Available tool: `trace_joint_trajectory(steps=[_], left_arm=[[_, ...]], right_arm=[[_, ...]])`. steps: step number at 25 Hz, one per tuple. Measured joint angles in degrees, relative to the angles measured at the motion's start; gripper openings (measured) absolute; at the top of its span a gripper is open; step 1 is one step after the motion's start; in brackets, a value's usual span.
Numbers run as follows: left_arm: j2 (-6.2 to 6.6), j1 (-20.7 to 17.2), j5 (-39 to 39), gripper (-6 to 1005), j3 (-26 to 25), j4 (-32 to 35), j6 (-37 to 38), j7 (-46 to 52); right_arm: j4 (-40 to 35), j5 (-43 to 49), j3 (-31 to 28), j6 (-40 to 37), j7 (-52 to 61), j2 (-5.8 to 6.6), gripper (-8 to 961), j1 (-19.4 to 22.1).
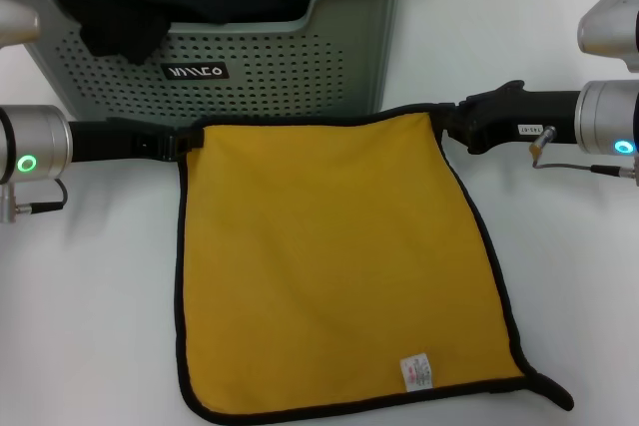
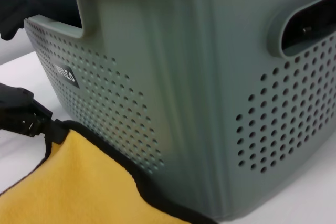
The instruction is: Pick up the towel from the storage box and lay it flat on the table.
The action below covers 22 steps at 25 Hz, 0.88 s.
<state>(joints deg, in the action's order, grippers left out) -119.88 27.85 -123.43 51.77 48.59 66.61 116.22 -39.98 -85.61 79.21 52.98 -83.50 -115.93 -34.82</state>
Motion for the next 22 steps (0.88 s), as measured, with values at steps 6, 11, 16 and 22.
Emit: trace_joint_trajectory(steps=[6,11,16,22], left_arm=[[-0.05,-0.54,0.19,35,0.00,-0.04,0.13,0.18],[-0.08,-0.78,0.19,201,0.00,-0.04,0.50,0.15],[-0.09,-1.56,0.19,398,-0.11,0.75,0.53,0.83],[-0.08,-2.96,0.56,613,-0.35,2.37,1.63,2.59]], right_arm=[[0.03,0.05,-0.14,0.16,3.55,0.14,49,0.37],[-0.66,0.03,-0.20,0.14,4.67,-0.06,199,1.21],[-1.26,-0.75,-0.29,0.54,5.46,0.00,530,1.80],[-7.60,-0.81,-0.17,1.63,5.70,-0.03,707,5.63]])
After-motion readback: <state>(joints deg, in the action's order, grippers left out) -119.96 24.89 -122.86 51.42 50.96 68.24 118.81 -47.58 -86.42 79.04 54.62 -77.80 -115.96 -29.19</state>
